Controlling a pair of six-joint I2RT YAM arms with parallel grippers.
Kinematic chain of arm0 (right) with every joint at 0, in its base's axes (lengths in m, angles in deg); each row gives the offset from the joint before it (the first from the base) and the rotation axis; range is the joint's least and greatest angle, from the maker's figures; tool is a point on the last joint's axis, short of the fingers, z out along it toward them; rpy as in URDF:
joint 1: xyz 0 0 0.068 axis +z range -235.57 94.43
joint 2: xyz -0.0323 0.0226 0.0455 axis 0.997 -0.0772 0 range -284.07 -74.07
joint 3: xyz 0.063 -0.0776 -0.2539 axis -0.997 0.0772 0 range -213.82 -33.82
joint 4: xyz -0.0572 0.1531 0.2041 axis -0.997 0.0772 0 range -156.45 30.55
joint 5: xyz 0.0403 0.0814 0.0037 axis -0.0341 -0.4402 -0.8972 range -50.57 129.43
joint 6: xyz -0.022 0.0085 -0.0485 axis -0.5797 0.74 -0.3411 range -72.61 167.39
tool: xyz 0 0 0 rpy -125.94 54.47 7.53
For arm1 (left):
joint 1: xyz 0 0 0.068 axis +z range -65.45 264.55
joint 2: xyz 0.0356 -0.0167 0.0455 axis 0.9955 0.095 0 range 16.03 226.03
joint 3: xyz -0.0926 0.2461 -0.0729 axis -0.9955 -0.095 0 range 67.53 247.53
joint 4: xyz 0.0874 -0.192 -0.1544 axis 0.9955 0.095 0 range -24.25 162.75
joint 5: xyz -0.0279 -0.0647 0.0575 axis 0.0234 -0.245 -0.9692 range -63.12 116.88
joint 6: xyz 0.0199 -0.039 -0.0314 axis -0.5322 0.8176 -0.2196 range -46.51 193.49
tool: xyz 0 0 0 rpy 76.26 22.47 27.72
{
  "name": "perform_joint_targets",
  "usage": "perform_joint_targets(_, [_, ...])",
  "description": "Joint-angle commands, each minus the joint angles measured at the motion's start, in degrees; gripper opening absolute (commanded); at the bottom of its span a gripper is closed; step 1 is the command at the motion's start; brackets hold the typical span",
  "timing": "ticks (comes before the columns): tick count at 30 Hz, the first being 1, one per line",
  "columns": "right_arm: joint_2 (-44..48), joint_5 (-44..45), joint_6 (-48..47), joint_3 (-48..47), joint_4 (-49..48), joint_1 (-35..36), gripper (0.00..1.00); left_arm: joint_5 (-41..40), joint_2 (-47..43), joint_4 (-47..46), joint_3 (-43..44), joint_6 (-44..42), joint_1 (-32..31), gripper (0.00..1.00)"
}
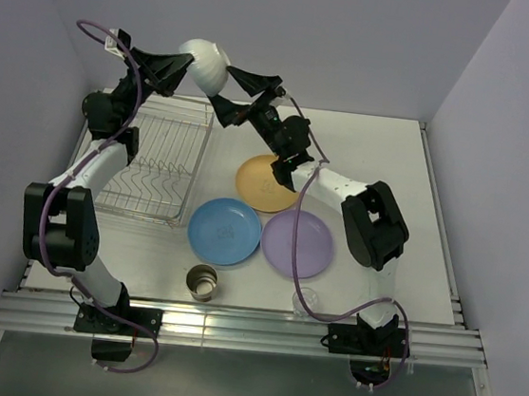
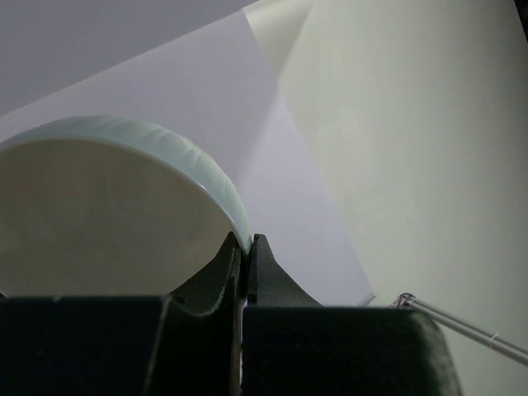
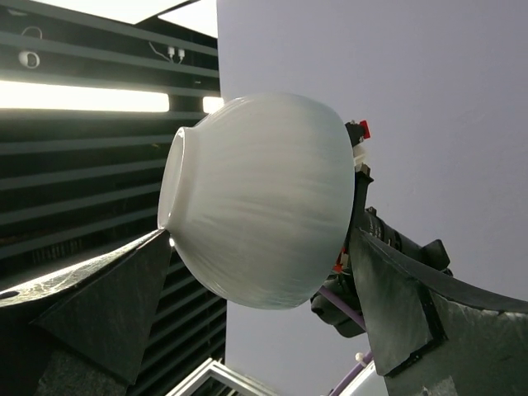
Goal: Load the mixed dishes into the dish rack
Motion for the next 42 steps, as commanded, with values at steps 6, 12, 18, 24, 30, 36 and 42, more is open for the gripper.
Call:
perform_joint_targets(6, [3.6,-0.1,46.3,-3.7,0.2,-2.0,0.96,7.4,-2.9,-35.1,1.7,15.5,-0.3,0.0])
perform_joint_targets(12, [5.3,-1.2,46.7,-1.8,-2.6,-2.3,0.96,8.2,-1.1,-35.1,4.5,16.6,-0.2,0.0])
perform_joint_targets(18, [5.8,-3.2,46.8,-5.0,-3.5,-3.7,0.96,7.5,0.0,-35.2,6.7,18.2,0.6,0.0])
perform_joint_targets(24, [6.8,-4.9,46.6,-6.5,-4.0,-3.7,0.96,0.9,1.7,-35.2,6.2,21.0,1.2,0.0])
perform_joint_targets(30, [1.8,-6.1,46.5,-17.1,-5.0,-3.7,0.95,-8.5,2.4,-35.2,2.5,23.9,1.1,0.0])
perform_joint_targets(36, [-0.3,-9.7,46.5,-22.4,-3.2,-3.7,0.95,-11.7,3.7,-35.2,0.6,25.0,0.4,0.0])
perform_joint_targets(42, [1.0,-12.0,46.5,-21.2,-2.0,-3.7,0.94,-11.2,7.7,-35.3,4.7,26.5,-1.1,0.0])
